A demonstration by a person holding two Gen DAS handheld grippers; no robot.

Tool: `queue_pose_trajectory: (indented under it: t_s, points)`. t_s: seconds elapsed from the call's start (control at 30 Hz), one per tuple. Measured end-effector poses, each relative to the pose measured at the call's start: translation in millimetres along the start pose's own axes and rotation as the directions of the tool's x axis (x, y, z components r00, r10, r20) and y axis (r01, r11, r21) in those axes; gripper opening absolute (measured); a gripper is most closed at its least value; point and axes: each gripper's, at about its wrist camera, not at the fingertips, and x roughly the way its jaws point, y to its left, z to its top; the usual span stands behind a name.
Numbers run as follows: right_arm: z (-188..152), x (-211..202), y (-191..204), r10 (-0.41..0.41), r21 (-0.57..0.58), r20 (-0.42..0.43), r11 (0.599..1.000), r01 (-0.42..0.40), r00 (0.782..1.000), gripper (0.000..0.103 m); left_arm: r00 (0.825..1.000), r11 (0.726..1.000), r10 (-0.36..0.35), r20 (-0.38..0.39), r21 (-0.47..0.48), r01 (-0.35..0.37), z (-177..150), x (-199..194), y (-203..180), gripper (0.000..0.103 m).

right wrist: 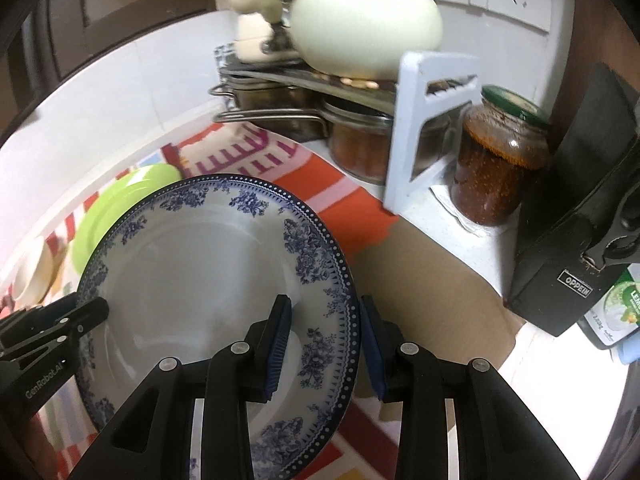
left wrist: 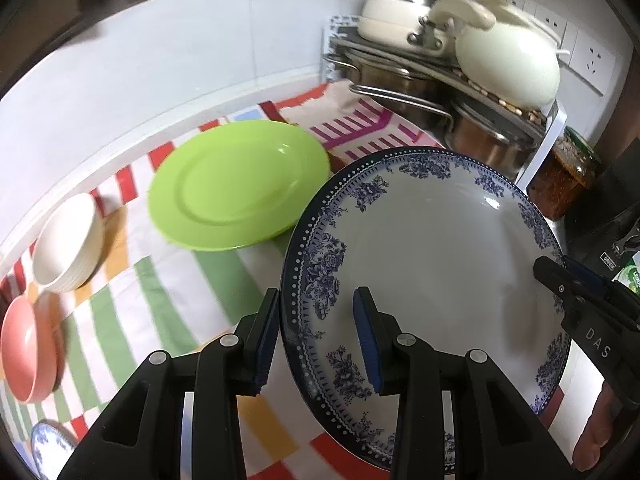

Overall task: Organize plates and bowls
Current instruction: 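Lift the second plate with both grippers and carry it toward the first plate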

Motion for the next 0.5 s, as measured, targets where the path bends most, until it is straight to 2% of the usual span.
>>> queue_pose_trajectory:
  t_s: [0.5]
  points:
    - [-23, -51, 58, 0.047, -0.076, 0.046, 0.996, -0.043, 0.998, 0.036, 0.998, 0.997, 0.044, 0.052, -0.067, -0.041, -41, -59, 63, 0.037]
